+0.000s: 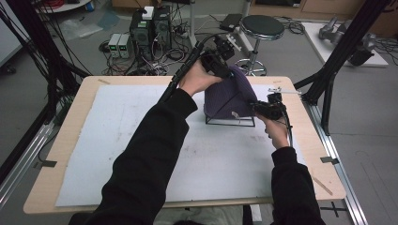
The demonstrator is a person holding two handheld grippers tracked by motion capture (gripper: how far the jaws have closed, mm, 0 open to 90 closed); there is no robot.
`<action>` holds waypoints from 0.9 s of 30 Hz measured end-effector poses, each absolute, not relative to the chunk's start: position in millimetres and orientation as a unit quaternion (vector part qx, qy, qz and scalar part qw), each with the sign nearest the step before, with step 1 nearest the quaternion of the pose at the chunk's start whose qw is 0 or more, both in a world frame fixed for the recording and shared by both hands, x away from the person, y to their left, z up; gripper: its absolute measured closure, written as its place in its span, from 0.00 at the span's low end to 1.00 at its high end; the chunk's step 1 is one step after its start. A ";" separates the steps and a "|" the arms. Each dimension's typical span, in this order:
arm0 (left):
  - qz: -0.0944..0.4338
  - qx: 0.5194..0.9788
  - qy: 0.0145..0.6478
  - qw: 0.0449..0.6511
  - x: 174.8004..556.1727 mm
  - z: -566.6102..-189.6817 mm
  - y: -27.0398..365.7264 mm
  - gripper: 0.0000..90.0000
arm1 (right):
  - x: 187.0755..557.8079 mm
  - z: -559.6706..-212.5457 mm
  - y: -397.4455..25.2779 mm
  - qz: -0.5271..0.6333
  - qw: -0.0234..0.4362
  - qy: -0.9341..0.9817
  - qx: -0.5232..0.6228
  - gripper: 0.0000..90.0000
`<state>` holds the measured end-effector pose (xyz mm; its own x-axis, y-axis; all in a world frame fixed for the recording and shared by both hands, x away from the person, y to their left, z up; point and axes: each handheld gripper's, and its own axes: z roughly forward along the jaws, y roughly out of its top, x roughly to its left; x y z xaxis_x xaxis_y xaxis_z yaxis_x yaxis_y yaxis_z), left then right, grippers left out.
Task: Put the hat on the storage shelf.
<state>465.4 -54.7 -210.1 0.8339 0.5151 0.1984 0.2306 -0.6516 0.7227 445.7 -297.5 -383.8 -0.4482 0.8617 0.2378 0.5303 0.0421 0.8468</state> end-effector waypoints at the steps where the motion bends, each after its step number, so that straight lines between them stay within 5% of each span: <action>1: 0.198 0.887 0.209 0.361 466.0 -210.7 -54.8 0.76 | 445.7 -384.6 -298.2 0.481 0.169 0.701 0.499 0.86; 9: 0.200 0.878 0.210 0.380 469.4 -209.5 -50.9 0.68 | 447.6 -390.4 -304.5 0.454 0.157 0.705 0.522 0.77; 14: 0.202 0.870 0.206 0.400 469.5 -210.3 -44.7 0.54 | 447.7 -392.1 -313.8 0.450 0.133 0.697 0.542 0.45; 19: 0.195 0.856 0.214 0.428 469.9 -216.6 -32.2 0.46 | 440.5 -383.7 -318.0 0.476 0.129 0.694 0.525 0.24; 27: 0.197 0.846 0.216 0.446 464.6 -222.4 -7.4 0.39 | 430.7 -374.4 -307.2 0.455 0.175 0.701 0.520 0.17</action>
